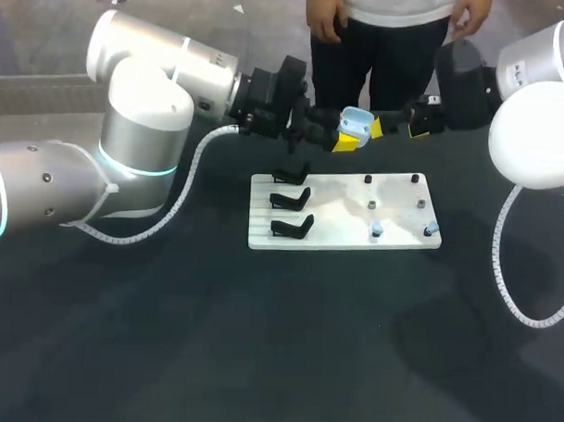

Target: Pick up each earbud case from the left stands, insert the matching earbuds, close the lid, and place the case in the box.

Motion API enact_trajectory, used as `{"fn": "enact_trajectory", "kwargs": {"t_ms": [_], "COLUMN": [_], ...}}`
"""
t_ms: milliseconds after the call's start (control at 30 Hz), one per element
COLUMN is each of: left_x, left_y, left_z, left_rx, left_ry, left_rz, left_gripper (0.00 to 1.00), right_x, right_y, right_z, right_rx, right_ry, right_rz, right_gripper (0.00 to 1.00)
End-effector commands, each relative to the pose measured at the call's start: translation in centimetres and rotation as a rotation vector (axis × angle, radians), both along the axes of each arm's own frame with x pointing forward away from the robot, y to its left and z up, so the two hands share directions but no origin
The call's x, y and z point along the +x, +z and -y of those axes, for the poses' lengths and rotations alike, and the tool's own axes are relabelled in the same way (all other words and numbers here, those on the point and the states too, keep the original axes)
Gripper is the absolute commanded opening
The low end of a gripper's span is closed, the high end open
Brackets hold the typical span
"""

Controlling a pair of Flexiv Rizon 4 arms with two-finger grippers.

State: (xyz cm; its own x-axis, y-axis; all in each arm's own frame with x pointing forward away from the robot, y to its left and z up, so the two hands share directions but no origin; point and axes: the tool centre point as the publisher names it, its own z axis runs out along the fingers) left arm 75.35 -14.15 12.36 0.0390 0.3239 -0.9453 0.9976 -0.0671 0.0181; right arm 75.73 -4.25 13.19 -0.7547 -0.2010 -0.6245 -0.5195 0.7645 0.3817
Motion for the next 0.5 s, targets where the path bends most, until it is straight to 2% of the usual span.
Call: {"fn": "enact_trajectory", "kwargs": {"t_ms": [33, 100, 167, 233, 500], "left_x": [-0.2, -0.2, -0.3, -0.3, -1.1], "left_y": [-0.7, -0.6, -0.2, 0.2, 2.2], "left_z": [-1.3, -1.7, -2.2, -2.6, -3.6], "left_rx": [-0.128, -0.162, -0.222, -0.246, -0.285], "left_ry": [0.023, 0.039, 0.050, 0.061, 0.082], "left_rz": [-0.011, -0.005, -0.007, -0.009, -0.002], "left_gripper": [0.00, 0.00, 0.00, 0.00, 0.00], "right_x": [-1.2, -1.6, -2.2, -2.9, -5.3], "right_y": [0.8, 0.9, 1.0, 1.0, 0.1], "right_z": [1.6, 2.5, 3.7, 4.6, 7.5], "right_rx": [-0.089, -0.108, -0.169, -0.210, -0.361], "right_ry": [-0.046, -0.063, -0.092, -0.103, -0.170], "right_rz": [0.016, 0.017, 0.022, 0.029, -0.014], "right_gripper": [1.00, 1.00, 1.00, 1.00, 1.00]}}
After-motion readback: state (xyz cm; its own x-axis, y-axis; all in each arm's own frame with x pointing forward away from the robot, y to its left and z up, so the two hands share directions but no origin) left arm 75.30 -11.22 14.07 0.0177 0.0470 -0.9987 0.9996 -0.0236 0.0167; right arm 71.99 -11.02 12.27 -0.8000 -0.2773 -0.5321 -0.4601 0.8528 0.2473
